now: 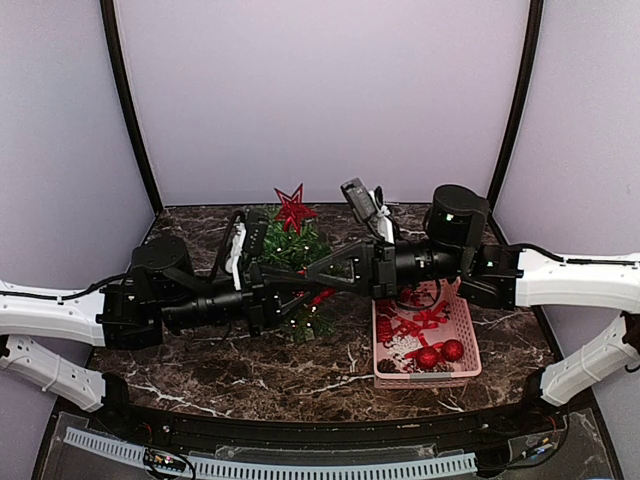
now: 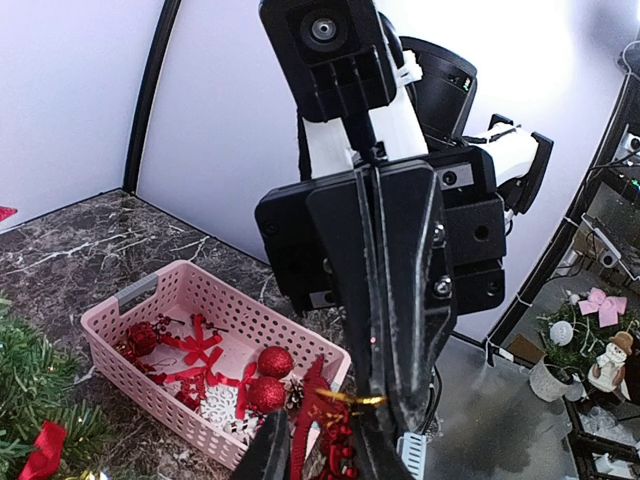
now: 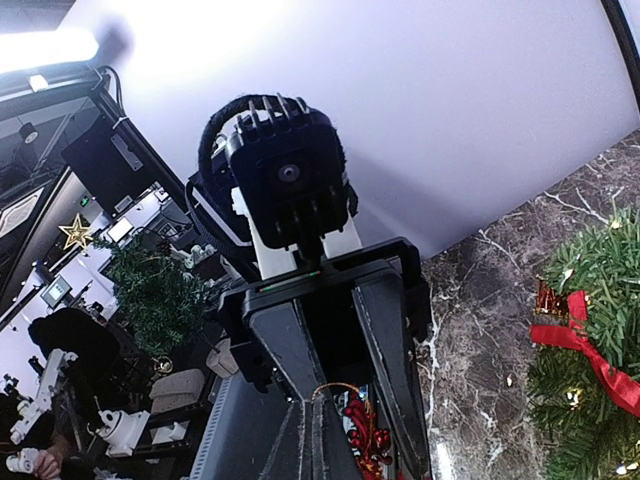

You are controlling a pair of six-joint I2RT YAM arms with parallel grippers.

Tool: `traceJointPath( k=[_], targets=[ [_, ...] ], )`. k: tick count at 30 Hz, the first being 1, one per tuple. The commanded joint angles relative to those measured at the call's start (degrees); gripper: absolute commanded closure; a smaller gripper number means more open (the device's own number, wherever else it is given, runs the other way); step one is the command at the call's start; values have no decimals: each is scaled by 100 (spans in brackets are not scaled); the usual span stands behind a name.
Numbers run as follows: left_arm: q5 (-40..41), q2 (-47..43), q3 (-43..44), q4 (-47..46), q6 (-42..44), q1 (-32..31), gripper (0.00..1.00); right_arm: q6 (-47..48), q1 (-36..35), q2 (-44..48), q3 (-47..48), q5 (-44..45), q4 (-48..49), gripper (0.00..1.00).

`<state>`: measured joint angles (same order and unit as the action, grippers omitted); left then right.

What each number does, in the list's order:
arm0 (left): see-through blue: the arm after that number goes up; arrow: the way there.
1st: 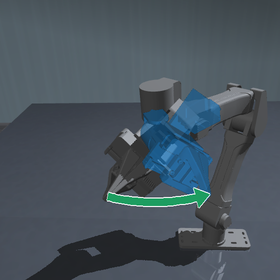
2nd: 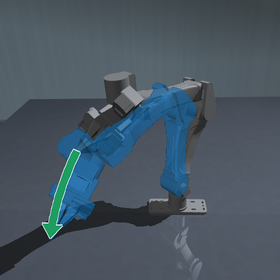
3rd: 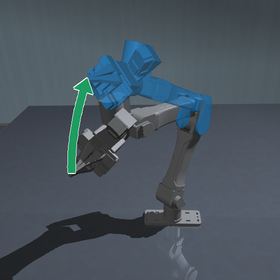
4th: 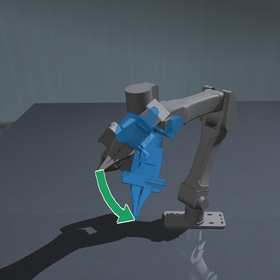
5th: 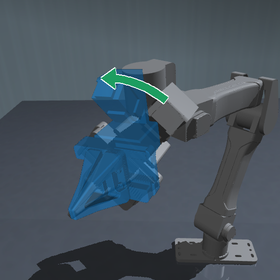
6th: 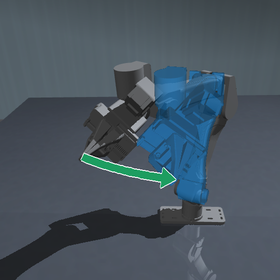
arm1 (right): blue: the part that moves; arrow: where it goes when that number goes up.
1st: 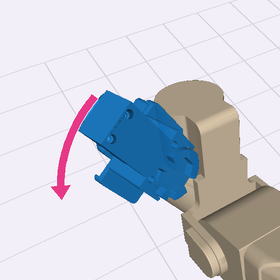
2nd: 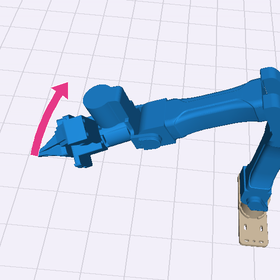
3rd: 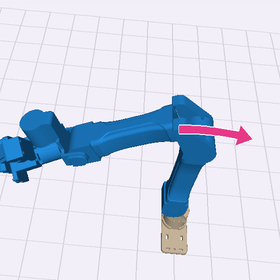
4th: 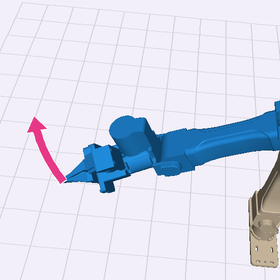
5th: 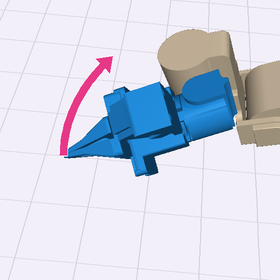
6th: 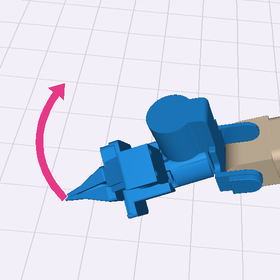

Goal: Decorate the small christmas tree
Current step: Pass from the right arm to the left

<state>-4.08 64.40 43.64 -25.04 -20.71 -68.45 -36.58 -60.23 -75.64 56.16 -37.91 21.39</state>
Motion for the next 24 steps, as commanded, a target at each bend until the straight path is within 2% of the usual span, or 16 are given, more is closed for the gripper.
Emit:
traceJointPath(
  k=[1, 10, 14, 15, 18, 19, 22, 24],
  targets=[
    [3, -209, -222, -283, -186, -11, 82, -13, -52, 158, -106, 119, 251, 100],
    [192, -272, -425, -269, -351, -11, 100, -99, -52, 235, -489, 305, 463, 100],
    [198, -230, -415, -190, -376, -11, 100, -94, -51, 264, -602, 430, 527, 100],
    [193, -208, -408, -150, -384, -11, 100, -73, -51, 281, -629, 519, 535, 95],
    [159, -165, -400, -99, -394, -11, 100, -22, -35, 476, -809, 887, 654, 60],
    [161, -147, -400, -74, -398, -11, 100, -6, -29, 575, -902, 1036, 704, 53],
    [198, -111, -373, 45, -419, -15, 100, 122, -10, 872, -1130, 1492, 746, 38],
    [219, -94, -355, 108, -437, -12, 100, 251, -22, 996, -1213, 1690, 626, 33]
  ],
)
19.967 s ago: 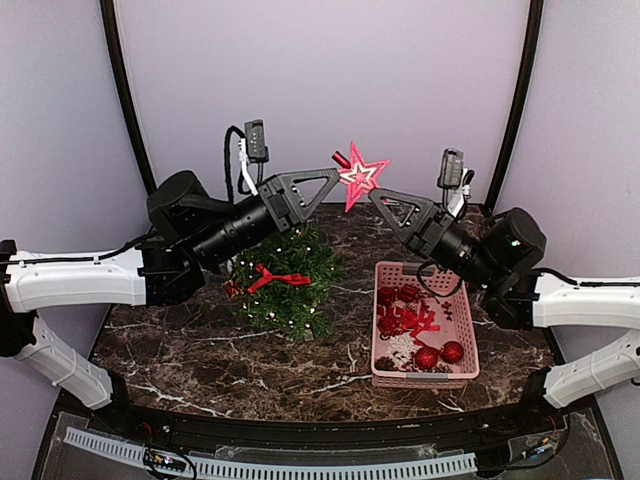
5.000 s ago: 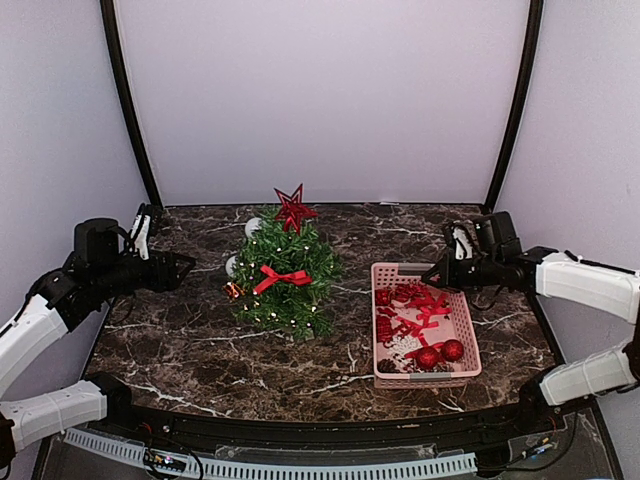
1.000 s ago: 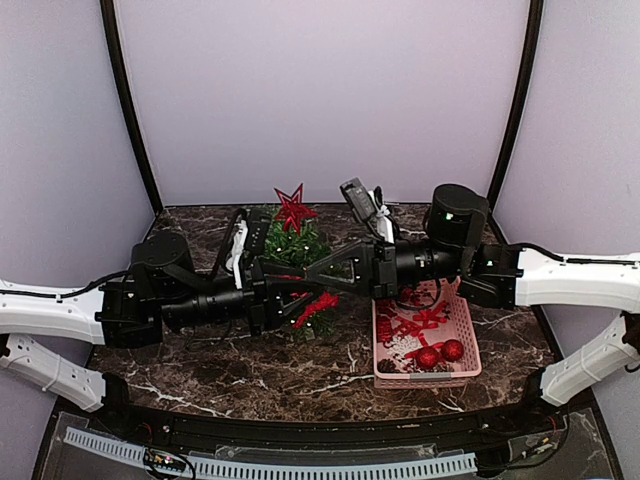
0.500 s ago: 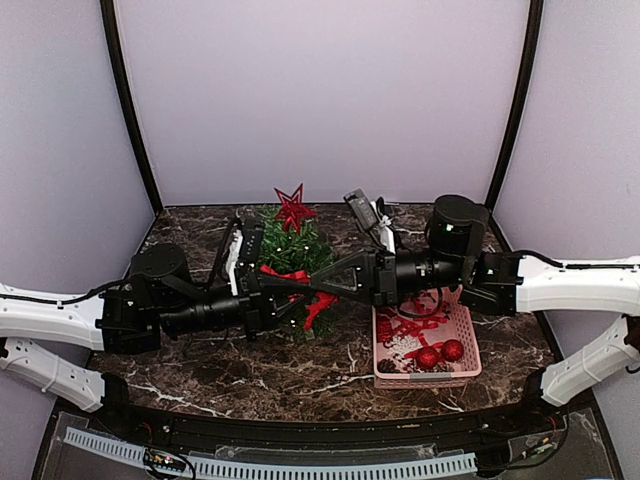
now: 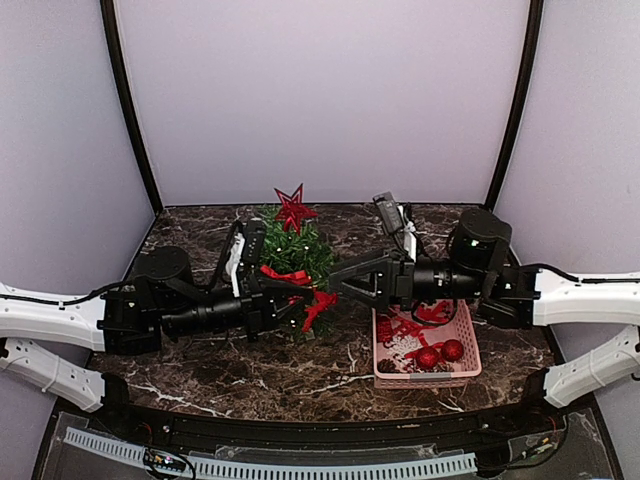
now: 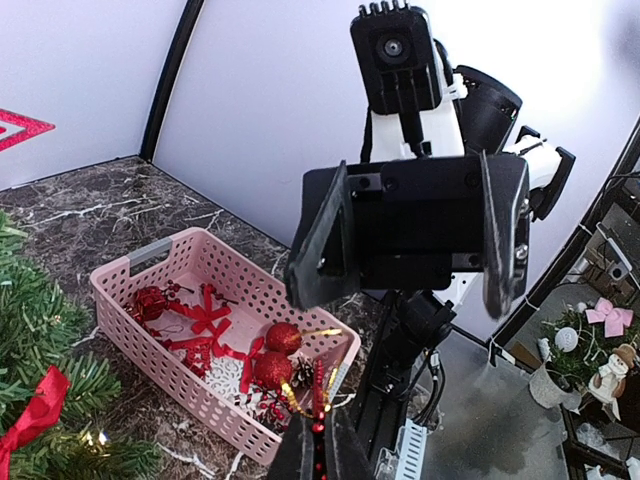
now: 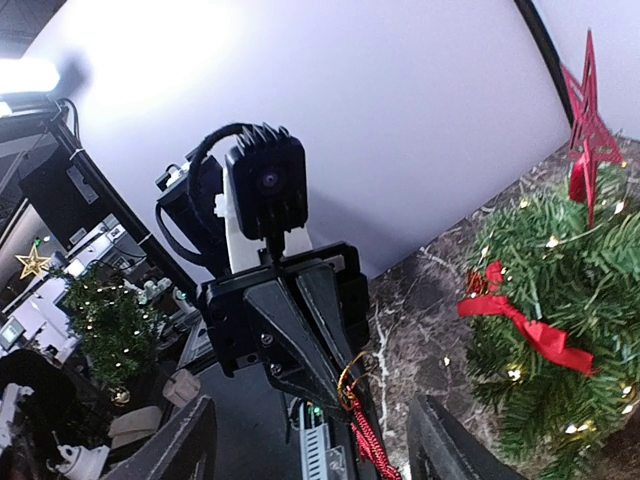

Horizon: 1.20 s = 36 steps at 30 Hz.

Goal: Decorate the small christmas tree
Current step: Pass from the right arm to the left, then hang the ornament deer on the branch.

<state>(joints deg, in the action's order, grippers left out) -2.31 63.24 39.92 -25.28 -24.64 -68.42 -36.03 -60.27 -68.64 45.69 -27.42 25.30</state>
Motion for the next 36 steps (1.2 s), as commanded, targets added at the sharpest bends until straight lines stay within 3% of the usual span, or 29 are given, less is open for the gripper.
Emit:
traceJointPath(
  k=[1, 7, 13, 21, 25, 31, 36],
  targets=[
    [40, 26, 21, 148, -51, -13, 100, 248, -20, 325, -205, 707, 176, 31],
    [54, 80, 54, 325, -186, -13, 100, 381, -15, 420, -443, 1034, 60, 25],
    [647, 53, 105, 1059, -547, -13, 100, 412, -20, 244, -670, 1586, -56, 27],
    [711, 23, 187, 1795, -786, -13, 100, 82, -19, 150, -1150, 2185, 606, 28],
    [826, 61, 285, 2300, -797, -13, 100, 0, -18, -81, -1183, 2269, 720, 29],
    [882, 244, 235, 2366, -748, -13, 100, -311, -6, -718, -1259, 1795, 1653, 31],
    [973, 369, 107, 2341, -771, -13, 100, -219, -10, -1049, -1247, 1671, 1735, 32]
  ],
)
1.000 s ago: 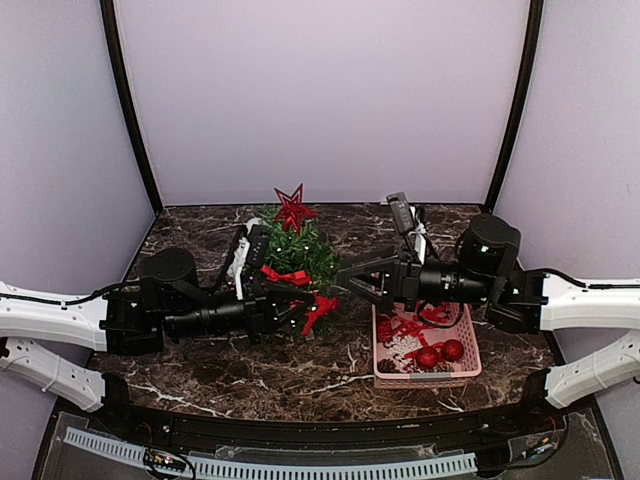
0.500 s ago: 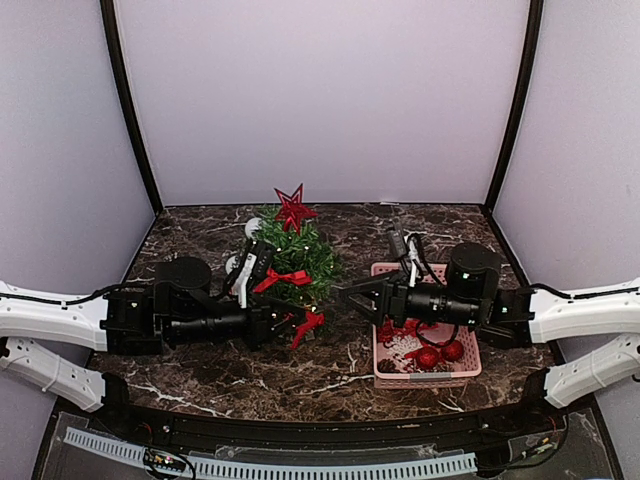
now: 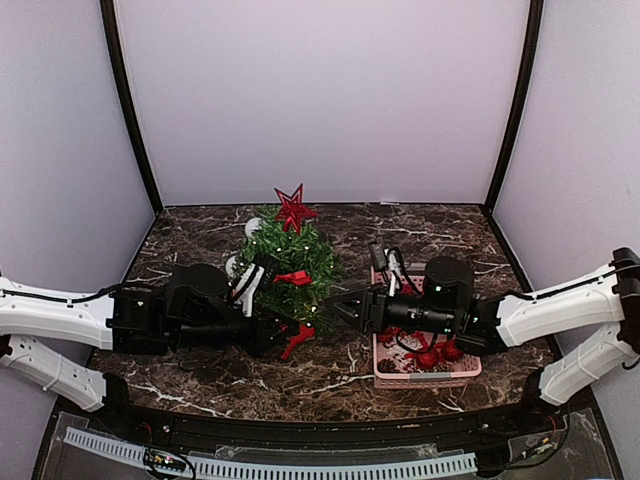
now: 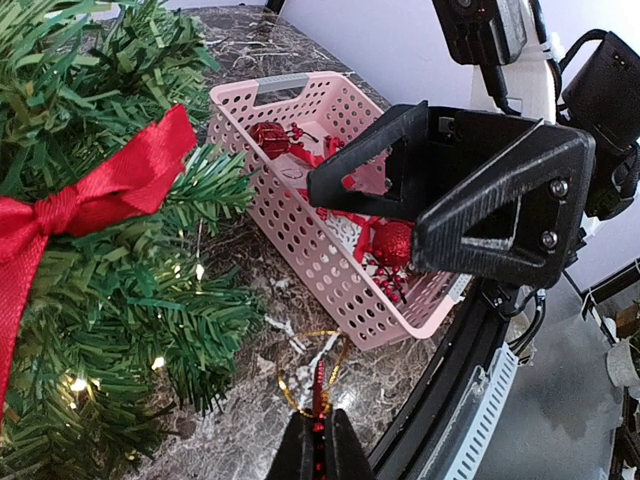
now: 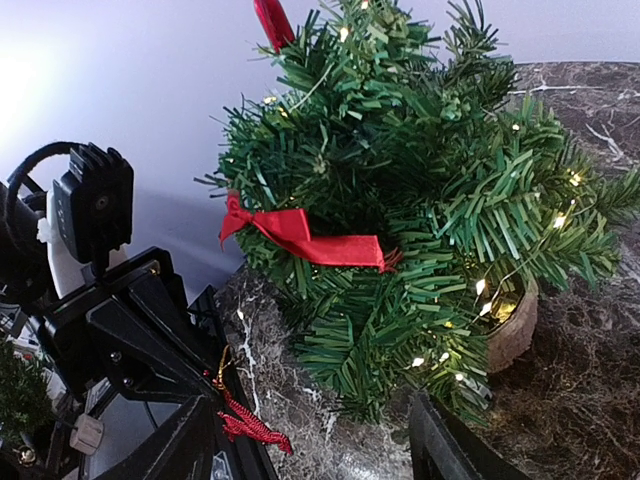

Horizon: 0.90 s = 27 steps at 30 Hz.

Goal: Decorate the small christmas tree
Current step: Hang the ornament deer on the branch.

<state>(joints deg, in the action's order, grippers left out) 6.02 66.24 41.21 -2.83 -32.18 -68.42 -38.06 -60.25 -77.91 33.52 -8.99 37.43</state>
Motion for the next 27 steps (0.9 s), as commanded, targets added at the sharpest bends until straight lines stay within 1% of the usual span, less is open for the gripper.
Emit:
traceJointPath(
  k=[1, 7, 8, 15, 18, 23, 27],
  targets=[
    [143, 107, -15, 102, -31, -13, 100, 26, -8, -145, -23, -164, 483, 32],
    [261, 432, 117, 245, -144, -13, 100, 141, -12, -103, -94, -96, 397, 33],
    [290, 497, 134, 379, -162, -13, 100, 141, -5, -102, -107, -91, 408, 32],
    [524, 684, 253, 548, -81, -22, 100, 72, -12, -93, -226, -48, 621, 33],
    [588, 608, 257, 458, 52, -22, 100, 63, -13, -92, -250, -42, 668, 33],
    [344, 548, 131, 169, 227, -22, 100, 69, -12, -93, -256, -51, 678, 33],
    [365, 604, 206, 94, 331, -22, 100, 71, -13, -75, -253, -54, 693, 33]
  ],
)
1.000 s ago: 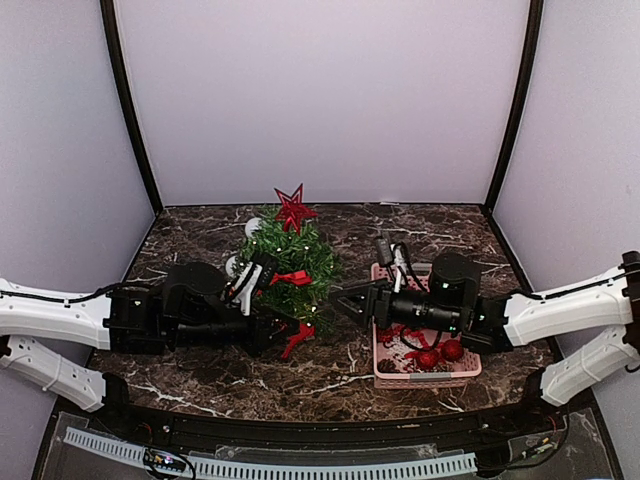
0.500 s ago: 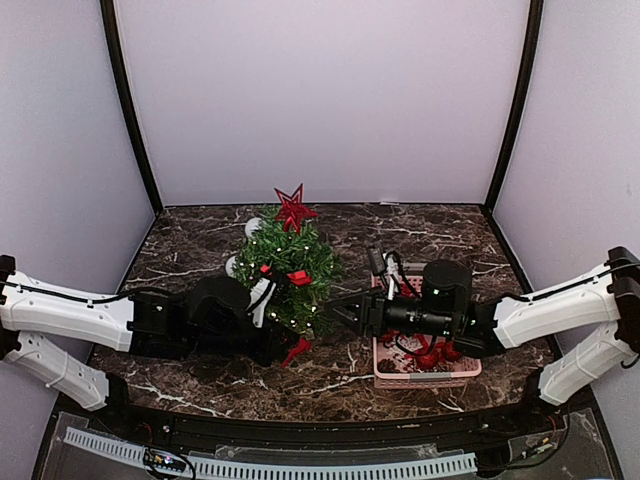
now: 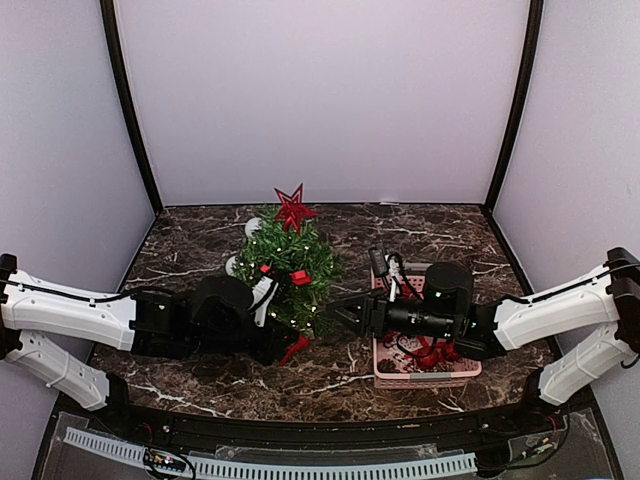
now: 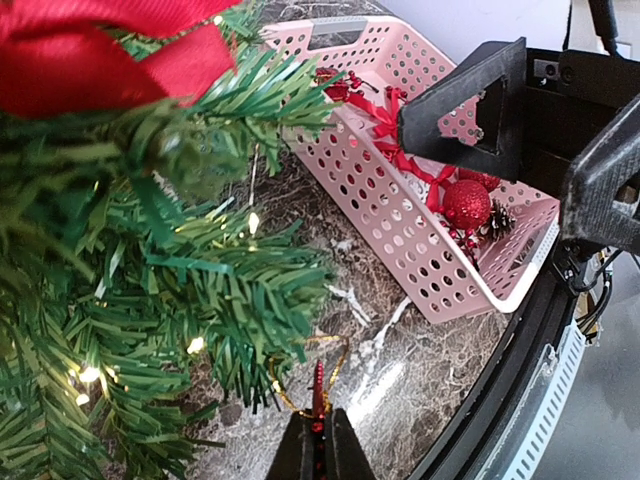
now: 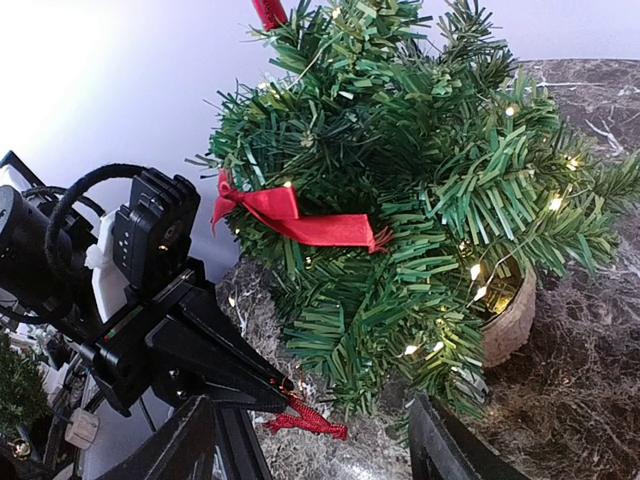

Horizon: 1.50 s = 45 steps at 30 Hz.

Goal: Decorate the small christmas tree
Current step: Hang the ornament deer on the branch.

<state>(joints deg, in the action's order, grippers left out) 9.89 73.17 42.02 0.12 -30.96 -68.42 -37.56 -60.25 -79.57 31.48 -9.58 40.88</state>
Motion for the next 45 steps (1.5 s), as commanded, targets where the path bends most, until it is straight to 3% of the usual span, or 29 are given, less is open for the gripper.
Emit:
traceJointPath(
  k=[1, 13, 34, 45],
  targets=[
    [-13, -77, 150, -202, 245, -22, 100, 26, -13, 101, -55, 8, 356, 33],
    [-127, 85, 188, -549, 268, -22, 100, 21, -11, 208, -174, 24, 368, 33],
    [5, 61, -251, -123, 0, -57, 100, -50, -11, 262, -203, 93, 368, 34],
    [-333, -39, 456, 240, -84, 20, 100, 343, -60, 73, -160, -521, 551, 32]
  ],
)
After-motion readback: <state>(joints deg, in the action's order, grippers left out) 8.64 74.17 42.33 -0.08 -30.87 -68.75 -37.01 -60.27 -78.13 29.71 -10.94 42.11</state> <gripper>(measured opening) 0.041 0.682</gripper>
